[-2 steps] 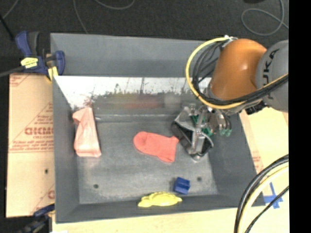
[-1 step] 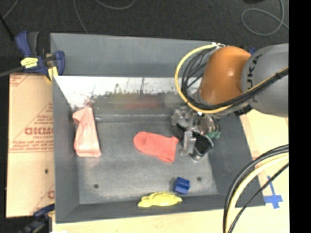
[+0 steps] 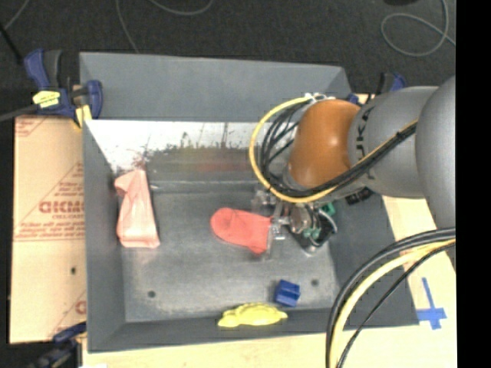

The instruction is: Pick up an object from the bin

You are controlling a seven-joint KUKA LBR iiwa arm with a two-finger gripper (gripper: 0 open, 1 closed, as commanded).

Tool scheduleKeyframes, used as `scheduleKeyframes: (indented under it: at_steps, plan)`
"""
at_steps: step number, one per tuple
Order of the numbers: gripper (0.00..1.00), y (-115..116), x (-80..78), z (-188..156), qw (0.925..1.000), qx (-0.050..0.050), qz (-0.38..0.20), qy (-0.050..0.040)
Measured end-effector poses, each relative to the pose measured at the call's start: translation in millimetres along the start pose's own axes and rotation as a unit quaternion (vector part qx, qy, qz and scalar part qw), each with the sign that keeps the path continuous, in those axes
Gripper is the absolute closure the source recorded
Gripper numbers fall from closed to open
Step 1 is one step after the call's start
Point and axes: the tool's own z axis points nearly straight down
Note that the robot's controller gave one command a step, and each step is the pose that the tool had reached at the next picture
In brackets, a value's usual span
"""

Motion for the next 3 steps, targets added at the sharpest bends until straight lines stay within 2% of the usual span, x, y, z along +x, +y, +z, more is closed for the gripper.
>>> scheduleKeyframes:
  at_steps: [1, 3]
  plan:
    - [1.0, 14.2, 6.2, 19.9, 0.9999, 0.001, -0.011, -0.0039]
    - [1.0, 14.2, 6.5, 18.4, 0.9999, 0.001, -0.011, -0.0035]
